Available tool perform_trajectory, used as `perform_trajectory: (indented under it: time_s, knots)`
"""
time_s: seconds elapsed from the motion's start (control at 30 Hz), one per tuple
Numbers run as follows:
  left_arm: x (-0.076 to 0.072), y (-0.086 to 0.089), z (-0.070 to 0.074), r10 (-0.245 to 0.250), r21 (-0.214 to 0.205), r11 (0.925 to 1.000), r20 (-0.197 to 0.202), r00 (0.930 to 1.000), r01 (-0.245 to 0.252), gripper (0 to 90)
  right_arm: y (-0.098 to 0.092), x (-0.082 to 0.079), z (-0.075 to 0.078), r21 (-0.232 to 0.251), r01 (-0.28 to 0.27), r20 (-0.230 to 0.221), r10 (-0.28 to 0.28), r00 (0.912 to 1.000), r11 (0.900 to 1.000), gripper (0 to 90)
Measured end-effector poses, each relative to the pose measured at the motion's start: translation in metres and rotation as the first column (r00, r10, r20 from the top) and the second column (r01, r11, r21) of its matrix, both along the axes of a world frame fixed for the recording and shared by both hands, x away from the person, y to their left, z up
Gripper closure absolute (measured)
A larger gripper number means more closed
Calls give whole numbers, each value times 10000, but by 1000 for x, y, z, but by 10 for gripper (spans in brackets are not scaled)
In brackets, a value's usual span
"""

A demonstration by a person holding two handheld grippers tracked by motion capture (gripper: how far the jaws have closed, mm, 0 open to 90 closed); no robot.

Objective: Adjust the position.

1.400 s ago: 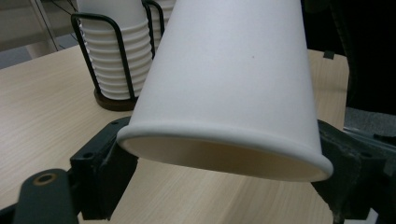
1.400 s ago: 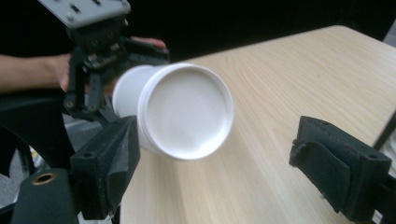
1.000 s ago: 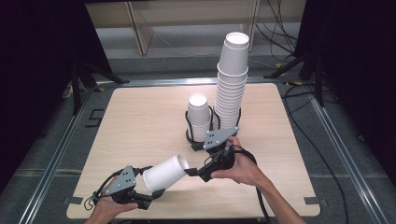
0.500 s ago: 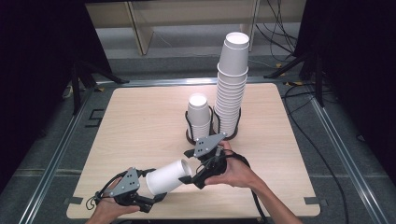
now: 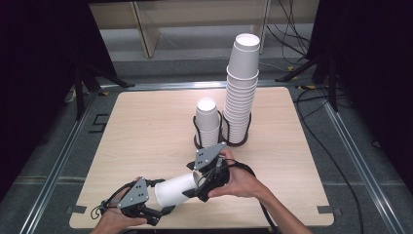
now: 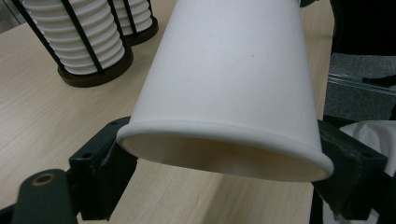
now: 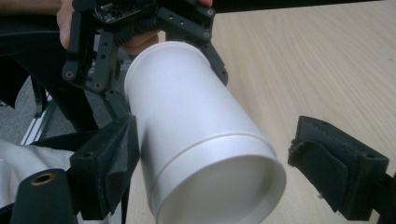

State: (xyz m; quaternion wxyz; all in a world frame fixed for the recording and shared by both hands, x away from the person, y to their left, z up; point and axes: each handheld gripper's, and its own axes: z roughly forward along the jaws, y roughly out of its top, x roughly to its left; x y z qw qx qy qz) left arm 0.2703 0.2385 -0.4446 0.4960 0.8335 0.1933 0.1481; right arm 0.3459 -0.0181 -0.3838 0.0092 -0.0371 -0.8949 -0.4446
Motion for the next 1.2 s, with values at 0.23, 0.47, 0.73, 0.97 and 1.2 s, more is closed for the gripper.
perform_trajectory:
  time_s: [0.23,0.47,0.73,0.97,1.2]
  knots:
    - [0,-1,0,-92,-7,10000,9,10000,92,151,5,-4,-2,-233,-401,-173,397,9991,9989,160]
    - [-2,-1,2,-183,177,9997,74,9998,182,152,10,-7,-6,-690,-658,-110,652,9978,9954,155]
    - [-4,-2,4,-248,-248,9994,253,9994,254,155,11,-6,-10,-914,-826,-329,799,9963,9924,175]
    - [-4,-2,4,-412,-278,9987,299,9987,420,152,9,-5,-10,-749,-1015,-593,971,9935,9920,210]
    - [-3,-1,3,-332,-1144,9928,143,9993,346,90,5,-4,-7,-504,-1373,-749,1333,9882,9893,243]
